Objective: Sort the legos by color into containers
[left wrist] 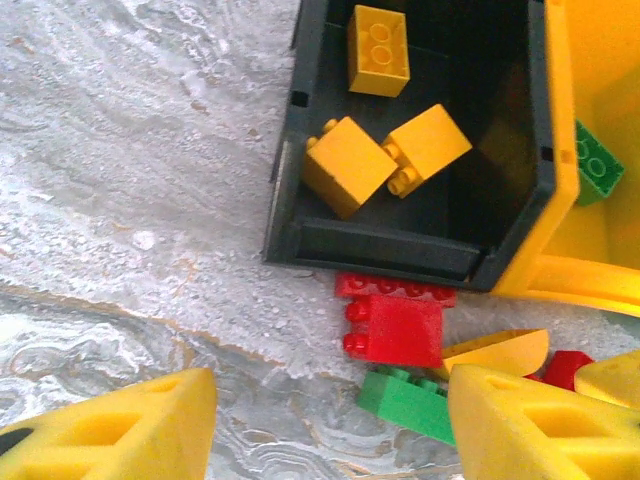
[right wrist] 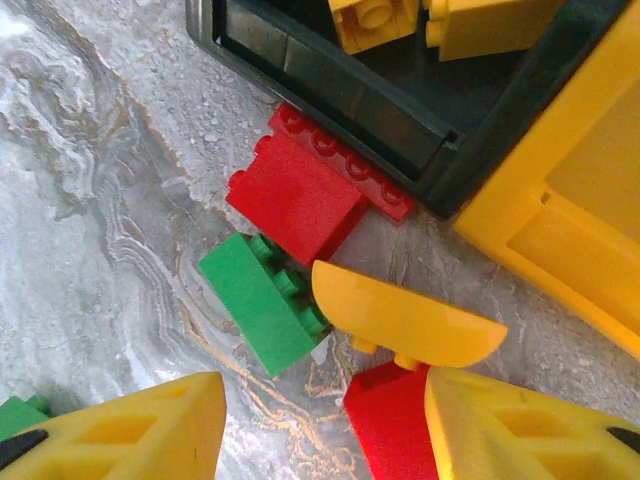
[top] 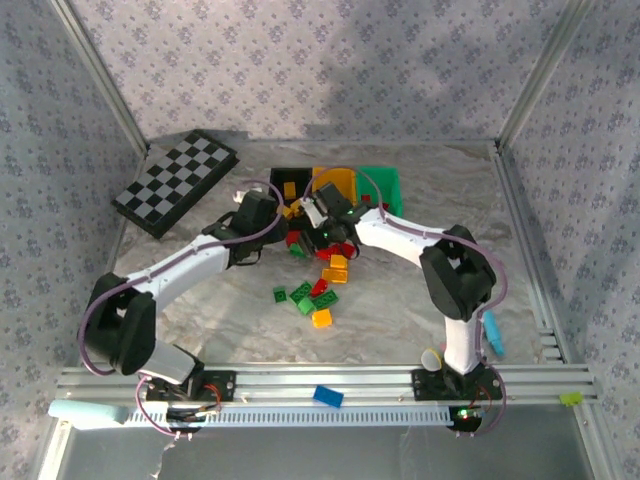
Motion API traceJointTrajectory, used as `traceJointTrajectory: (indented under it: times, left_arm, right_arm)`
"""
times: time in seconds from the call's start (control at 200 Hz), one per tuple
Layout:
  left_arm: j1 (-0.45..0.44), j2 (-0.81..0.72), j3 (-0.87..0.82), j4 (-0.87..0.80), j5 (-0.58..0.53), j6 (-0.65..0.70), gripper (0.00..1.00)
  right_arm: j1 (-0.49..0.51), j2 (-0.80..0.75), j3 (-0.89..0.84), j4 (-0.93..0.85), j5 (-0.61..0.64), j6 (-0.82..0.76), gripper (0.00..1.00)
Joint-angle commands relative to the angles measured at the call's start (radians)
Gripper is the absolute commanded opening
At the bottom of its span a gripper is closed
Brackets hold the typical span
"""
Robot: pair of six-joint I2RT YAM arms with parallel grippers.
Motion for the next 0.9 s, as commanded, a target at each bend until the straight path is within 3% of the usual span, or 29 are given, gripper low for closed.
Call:
traceJointTrajectory:
  times: [0.0, 0.285, 0.78, 0.895]
  left_arm:
    - [0.006, -0.04, -0.013, 0.003, -0.011, -0.021, 0.62]
    - [0.012, -0.046, -0.044, 0.016, -0.009, -0.029, 0.63]
    - [0.014, -0.028, -0.039, 0.013, 0.001, -0.03, 0.62]
    - [0.014, -0.02, -0.038, 0.018, 0.005, -0.033, 0.62]
  right_arm:
    - [-0.003, 0.04, 0.062, -0.102, 0.0, -0.052, 0.56]
    - [-0.037, 0.018, -0.012, -0.109, 0.02, -0.064, 0.56]
    - [0.004, 0.102, 0.03, -0.144, 0.08, -0.083, 0.54]
    - [0.01, 0.097, 0.02, -0.143, 0.104, -0.08, 0.44]
